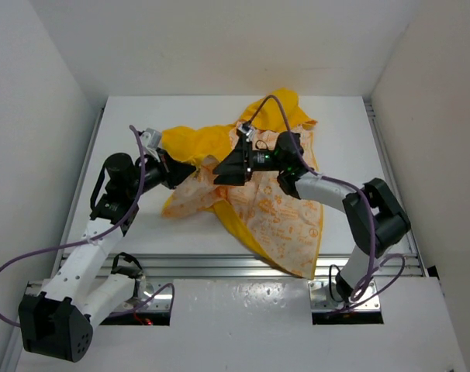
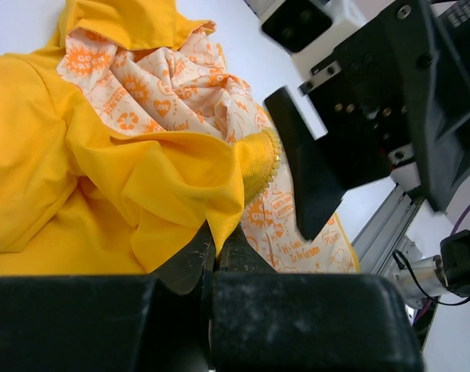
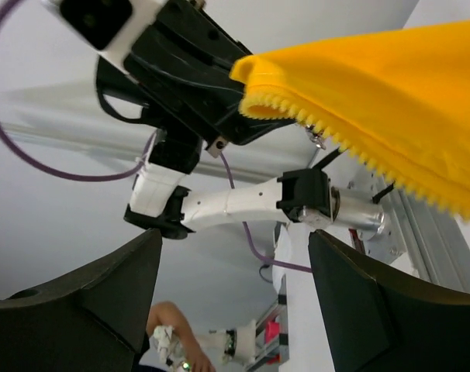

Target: Zip up the jacket

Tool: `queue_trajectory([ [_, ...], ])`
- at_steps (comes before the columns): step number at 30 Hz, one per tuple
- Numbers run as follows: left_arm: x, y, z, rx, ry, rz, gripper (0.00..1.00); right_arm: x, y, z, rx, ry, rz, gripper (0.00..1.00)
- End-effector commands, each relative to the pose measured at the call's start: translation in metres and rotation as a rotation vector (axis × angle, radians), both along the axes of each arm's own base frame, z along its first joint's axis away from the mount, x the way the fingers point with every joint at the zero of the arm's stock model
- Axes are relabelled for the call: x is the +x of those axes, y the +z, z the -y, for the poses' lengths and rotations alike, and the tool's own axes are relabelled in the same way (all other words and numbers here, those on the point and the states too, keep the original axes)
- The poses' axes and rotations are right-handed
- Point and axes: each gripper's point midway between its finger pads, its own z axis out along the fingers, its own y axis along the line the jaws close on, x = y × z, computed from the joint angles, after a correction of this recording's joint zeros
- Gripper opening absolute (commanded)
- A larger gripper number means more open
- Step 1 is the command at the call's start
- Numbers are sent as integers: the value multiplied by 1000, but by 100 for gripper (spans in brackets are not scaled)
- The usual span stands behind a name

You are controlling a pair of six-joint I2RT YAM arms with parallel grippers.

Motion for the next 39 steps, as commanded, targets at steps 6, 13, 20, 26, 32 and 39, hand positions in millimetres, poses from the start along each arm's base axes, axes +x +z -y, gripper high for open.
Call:
queue_trajectory([
  [6,-7,37,5,-42,-41,93,0,35,8,-35,10,-49,105,74],
  [13,-19,30,13,-32,-89,71,0,63,15,-51,17,-72,172,67],
  [20,-19,30,13,-32,-89,71,0,40,19,-68,34,1,203,42],
  [26,-17,27,13,-31,-89,61,1,23,20,-69,48,48,267,4],
  [32,-29,28,26,-20,-206,80,32,9,22,-62,52,92,373,1],
  [39,-38,22,38,18,-307,67,31,5,24,-57,63,131,407,1],
])
